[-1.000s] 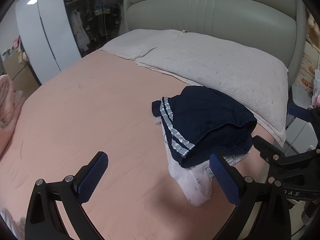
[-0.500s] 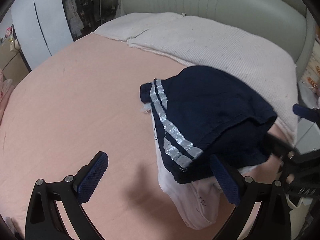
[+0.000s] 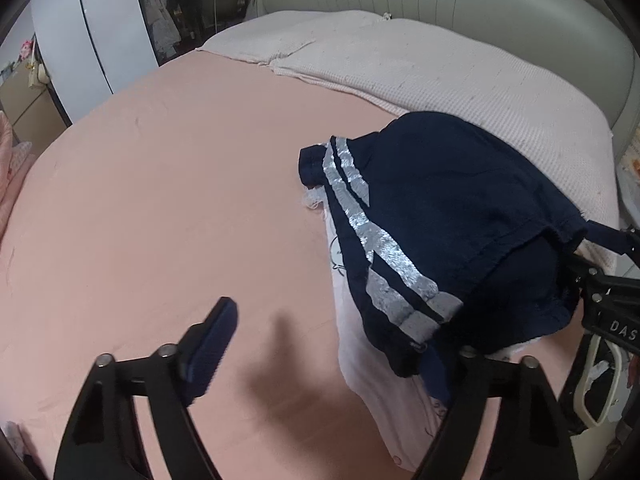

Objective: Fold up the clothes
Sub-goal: 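Lower both grippers onto the navy shorts waistband and close them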

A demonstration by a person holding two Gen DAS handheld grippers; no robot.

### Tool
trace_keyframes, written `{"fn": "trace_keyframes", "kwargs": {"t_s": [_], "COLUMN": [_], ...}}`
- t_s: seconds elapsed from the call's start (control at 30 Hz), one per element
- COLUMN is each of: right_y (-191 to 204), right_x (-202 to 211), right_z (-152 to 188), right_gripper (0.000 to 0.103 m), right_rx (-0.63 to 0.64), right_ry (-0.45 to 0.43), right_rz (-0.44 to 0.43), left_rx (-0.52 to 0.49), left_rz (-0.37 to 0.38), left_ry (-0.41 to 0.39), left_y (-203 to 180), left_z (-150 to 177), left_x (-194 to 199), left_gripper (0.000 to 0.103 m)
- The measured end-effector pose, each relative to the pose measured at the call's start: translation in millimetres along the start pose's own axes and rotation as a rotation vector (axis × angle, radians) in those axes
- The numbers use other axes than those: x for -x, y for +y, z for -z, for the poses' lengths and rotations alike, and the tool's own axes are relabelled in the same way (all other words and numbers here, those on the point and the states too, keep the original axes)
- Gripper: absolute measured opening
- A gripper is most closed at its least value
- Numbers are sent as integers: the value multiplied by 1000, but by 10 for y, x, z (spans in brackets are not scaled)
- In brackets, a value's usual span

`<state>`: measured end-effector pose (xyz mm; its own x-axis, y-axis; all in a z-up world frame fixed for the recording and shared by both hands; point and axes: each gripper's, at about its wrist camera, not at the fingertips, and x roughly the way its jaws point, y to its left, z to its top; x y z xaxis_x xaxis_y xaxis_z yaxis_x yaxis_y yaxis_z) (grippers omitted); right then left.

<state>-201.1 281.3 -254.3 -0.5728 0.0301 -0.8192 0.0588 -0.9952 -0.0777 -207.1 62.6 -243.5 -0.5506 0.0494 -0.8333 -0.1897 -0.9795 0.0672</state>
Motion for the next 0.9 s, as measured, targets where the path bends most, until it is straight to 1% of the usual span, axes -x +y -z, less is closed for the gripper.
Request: {"fn": "trace_keyframes", "kwargs": {"t_s": [0.07, 0.2, 0.27, 0.33, 0.4, 0.5, 0.57, 0.63, 0.67, 0.73, 0.83, 0.9], "right_y": [14, 40, 15, -42, -160, -241, -237, -159, -105, -52, 37, 85], "right_x": [-34, -2, 39, 112, 142, 69, 20, -24, -34, -42, -60, -78], "right_z": [-16, -57, -84, -104, -115, -121, -115, -98, -90, -89, -112, -129], "right_gripper": [70, 68, 68, 68, 68, 68, 68, 68, 68, 68, 68, 68], "right_rx": [5, 18, 6, -7, -41, -38, -21, 15, 34, 37, 37, 43], "right_ry": [-3, -29, -43, -70, -83, -61, -51, -50, -54, -65, -81, -95], "right_rz": [-2, 10, 2, 8, 16, 33, 43, 51, 61, 51, 55, 65], "left_rx": [-20, -69, -68, -58, -25, 74, 123, 146, 149, 140, 87, 40], "left_rz": [-13, -68, -76, -107, -116, -52, -33, -17, -10, 0, -5, -32], "left_ry": [-13, -57, -55, -42, -17, 11, 18, 13, 10, -10, -29, -43], "left_y": [-41, -148, -132, -76, 44, 252, 315, 332, 311, 263, 148, 56], "left_z": [-9, -27, -35, -34, -29, -25, -28, -30, -27, -37, -91, -123], "left_x": [20, 113, 146, 134, 90, 43, 26, 27, 34, 59, 19, -19], "left_gripper": [70, 66, 66, 66, 66, 66, 66, 66, 66, 66, 66, 66]}}
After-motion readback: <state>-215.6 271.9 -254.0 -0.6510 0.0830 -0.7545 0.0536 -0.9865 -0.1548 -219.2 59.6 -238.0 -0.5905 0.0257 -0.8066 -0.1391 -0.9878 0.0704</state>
